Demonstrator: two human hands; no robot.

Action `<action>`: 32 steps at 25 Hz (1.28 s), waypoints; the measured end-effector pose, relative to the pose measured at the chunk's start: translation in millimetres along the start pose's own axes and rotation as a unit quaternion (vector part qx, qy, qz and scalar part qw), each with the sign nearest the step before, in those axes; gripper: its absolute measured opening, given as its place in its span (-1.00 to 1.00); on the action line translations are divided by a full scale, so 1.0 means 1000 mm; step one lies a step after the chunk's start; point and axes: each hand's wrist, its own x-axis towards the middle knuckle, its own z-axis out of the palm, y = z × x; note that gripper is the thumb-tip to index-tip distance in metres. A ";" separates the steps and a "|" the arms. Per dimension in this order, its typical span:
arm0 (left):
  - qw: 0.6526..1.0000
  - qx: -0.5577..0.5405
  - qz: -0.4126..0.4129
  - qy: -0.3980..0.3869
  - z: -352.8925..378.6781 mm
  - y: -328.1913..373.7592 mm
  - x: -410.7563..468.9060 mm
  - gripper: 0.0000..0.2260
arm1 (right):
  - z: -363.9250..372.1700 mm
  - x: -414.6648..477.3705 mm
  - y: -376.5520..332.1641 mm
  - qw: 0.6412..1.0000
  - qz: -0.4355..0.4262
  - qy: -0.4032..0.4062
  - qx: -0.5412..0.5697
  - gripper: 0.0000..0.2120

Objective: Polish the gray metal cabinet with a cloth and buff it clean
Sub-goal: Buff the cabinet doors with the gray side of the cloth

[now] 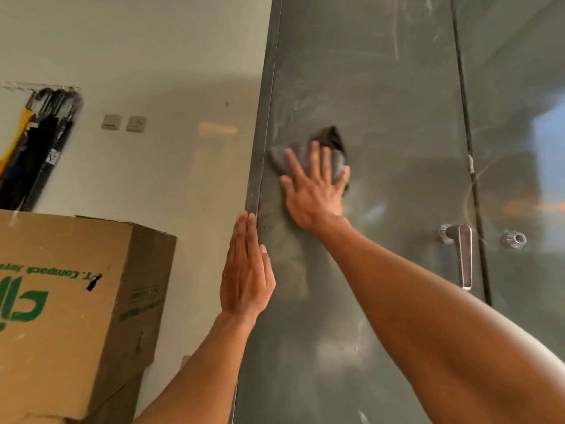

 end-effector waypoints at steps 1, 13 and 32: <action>0.999 -0.024 -0.023 0.021 -0.002 0.001 0.000 -0.50 | 0.006 -0.010 -0.019 0.997 -0.078 -0.013 -0.023 -0.46; 0.995 -0.032 -0.064 0.076 -0.029 -0.006 -0.012 -0.43 | 0.028 -0.031 -0.046 0.984 -0.168 0.036 -0.056 -0.50; 0.995 0.028 0.052 -0.081 -0.001 -0.013 0.047 -0.49 | 0.009 -0.087 0.089 0.893 0.422 0.106 0.114 -0.46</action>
